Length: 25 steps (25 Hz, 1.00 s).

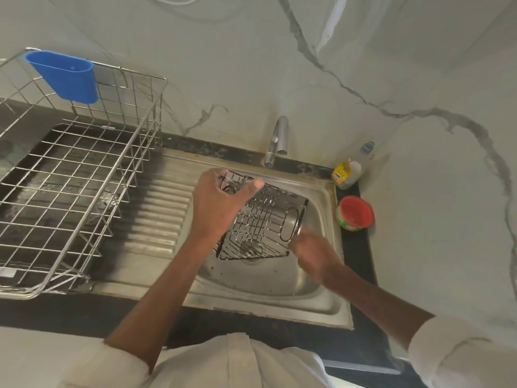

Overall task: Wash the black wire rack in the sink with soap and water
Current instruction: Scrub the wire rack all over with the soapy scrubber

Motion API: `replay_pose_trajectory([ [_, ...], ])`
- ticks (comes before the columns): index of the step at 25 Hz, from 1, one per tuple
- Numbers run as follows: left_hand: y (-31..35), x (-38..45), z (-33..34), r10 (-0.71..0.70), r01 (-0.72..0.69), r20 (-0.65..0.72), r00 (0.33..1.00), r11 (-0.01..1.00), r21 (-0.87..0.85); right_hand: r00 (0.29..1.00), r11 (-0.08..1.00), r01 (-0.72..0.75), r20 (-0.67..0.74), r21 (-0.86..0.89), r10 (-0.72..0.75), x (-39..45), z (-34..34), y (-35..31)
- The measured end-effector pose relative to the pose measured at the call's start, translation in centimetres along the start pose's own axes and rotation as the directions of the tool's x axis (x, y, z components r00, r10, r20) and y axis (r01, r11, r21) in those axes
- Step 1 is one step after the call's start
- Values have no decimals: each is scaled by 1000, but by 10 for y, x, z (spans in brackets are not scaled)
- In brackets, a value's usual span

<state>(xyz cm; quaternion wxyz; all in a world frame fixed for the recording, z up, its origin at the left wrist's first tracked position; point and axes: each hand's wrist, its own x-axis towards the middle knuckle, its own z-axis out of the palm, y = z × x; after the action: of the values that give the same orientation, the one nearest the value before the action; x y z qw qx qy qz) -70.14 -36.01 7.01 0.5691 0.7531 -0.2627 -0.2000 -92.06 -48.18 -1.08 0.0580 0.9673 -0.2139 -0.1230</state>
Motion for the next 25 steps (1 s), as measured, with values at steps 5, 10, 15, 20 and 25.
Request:
replay_pose_trajectory([
  [5, 3, 5, -6, -4, 4, -62, 998, 1000, 5, 949, 972, -49, -292, 229, 117, -11, 26, 5],
  [10, -7, -4, 0, -24, 23, 11, 1000, 998, 65, 895, 972, -167, -389, 164, 219, 21, -4, 22],
  [15, -11, -2, 1, -134, 132, -10, 991, 987, -90, 970, 929, -224, -24, 294, 241, 7, 19, -13],
  [20, -8, -2, 10, -160, 159, -4, 987, 985, -63, 919, 923, -220, -250, 315, 305, 31, 2, -14],
  [25, -5, -1, 8, -154, 155, 41, 987, 987, -35, 930, 954, -257, -229, 158, 288, 32, 5, 3],
])
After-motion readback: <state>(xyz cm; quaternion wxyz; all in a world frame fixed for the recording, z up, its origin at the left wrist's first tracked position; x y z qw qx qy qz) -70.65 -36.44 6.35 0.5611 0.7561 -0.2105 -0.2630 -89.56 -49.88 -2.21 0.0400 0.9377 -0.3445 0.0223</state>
